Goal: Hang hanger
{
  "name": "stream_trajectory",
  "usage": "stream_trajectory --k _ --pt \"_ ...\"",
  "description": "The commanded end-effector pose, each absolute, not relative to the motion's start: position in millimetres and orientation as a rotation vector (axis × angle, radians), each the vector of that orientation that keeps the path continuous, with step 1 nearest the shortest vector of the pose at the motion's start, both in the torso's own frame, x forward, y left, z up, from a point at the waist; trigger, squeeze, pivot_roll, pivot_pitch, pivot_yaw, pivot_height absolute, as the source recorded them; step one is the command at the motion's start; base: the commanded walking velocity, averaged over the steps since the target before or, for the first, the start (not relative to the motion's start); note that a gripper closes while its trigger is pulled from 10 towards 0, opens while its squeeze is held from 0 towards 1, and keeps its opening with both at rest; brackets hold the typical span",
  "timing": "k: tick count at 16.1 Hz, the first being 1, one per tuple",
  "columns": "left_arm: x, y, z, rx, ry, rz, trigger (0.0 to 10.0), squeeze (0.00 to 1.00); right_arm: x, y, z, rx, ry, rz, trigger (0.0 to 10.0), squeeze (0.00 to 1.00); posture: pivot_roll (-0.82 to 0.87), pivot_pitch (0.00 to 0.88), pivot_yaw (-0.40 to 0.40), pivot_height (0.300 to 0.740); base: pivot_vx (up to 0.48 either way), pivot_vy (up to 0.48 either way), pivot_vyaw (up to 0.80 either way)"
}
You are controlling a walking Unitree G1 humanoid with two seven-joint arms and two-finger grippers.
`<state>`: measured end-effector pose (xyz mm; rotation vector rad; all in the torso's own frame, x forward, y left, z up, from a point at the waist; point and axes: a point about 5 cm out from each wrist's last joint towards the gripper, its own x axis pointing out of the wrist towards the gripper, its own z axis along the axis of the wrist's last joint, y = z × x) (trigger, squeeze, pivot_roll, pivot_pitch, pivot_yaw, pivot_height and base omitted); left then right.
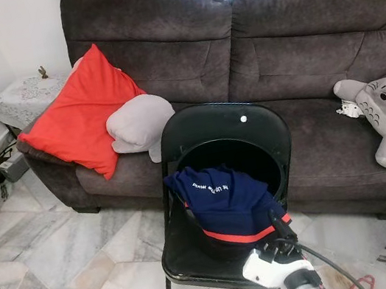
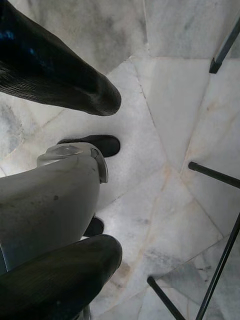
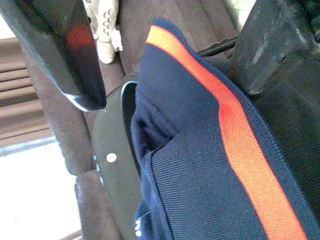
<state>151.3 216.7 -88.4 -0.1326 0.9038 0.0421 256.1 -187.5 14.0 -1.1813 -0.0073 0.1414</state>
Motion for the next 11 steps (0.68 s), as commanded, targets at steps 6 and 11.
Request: stream_trajectory --k 6,11 --pt "145.2 217.4 -91.0 -0.120 0.931 0.040 10.0 0.00 256.5 -186.1 11.2 -1.182 -0.016 0.126 10.0 0.00 0.01 0.035 -0.029 0.740 0.000 0.000 0.00" --pt "145.0 216.6 -91.3 -0.119 0.932 0.040 10.0 0.00 261.9 -180.2 8.8 -1.169 -0.002 0.136 10.0 0.00 0.02 0.036 -0.027 0.740 0.000 0.000 0.00"
